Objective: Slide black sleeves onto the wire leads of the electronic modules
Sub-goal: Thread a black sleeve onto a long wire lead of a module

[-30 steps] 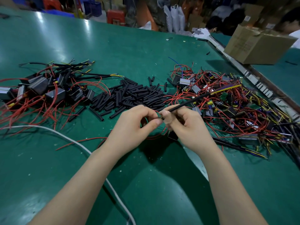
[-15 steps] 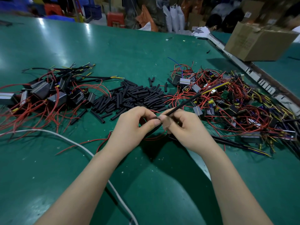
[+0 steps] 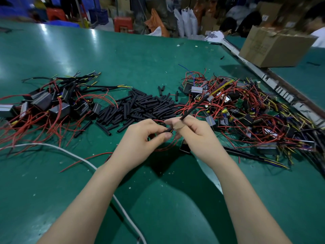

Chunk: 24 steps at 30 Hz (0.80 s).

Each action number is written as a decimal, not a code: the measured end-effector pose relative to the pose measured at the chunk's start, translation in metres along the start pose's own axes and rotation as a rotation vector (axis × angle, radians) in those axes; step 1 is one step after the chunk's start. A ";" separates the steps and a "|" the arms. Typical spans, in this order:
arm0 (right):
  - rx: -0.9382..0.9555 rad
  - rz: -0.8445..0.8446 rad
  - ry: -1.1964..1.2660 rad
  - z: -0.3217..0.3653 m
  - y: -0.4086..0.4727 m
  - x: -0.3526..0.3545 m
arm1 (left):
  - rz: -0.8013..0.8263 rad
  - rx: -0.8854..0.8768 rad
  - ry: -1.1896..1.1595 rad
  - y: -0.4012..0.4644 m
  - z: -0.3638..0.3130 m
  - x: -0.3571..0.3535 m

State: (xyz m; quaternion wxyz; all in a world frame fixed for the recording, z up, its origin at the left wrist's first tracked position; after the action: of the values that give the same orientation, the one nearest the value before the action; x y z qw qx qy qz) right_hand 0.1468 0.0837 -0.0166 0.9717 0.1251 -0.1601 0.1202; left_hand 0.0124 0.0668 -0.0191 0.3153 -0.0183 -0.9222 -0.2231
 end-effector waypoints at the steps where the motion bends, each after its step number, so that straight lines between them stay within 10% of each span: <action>1: 0.005 0.013 -0.013 0.000 0.000 -0.002 | -0.016 -0.004 0.024 0.000 -0.001 -0.001; 24: 0.023 -0.199 0.171 0.001 0.000 0.013 | 0.100 0.186 -0.313 -0.002 0.015 -0.009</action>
State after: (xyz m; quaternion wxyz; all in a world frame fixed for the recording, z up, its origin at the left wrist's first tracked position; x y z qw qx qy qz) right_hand 0.1580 0.0854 -0.0111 0.9874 0.1410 -0.0618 0.0354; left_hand 0.0105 0.0720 -0.0353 0.1788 -0.0692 -0.9747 -0.1152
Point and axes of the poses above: each hand's wrist, its own y-axis towards the middle knuckle, its own x-axis out of the back of the hand, z = x × y, the point moved 7 cm from there along y, towards the middle knuckle
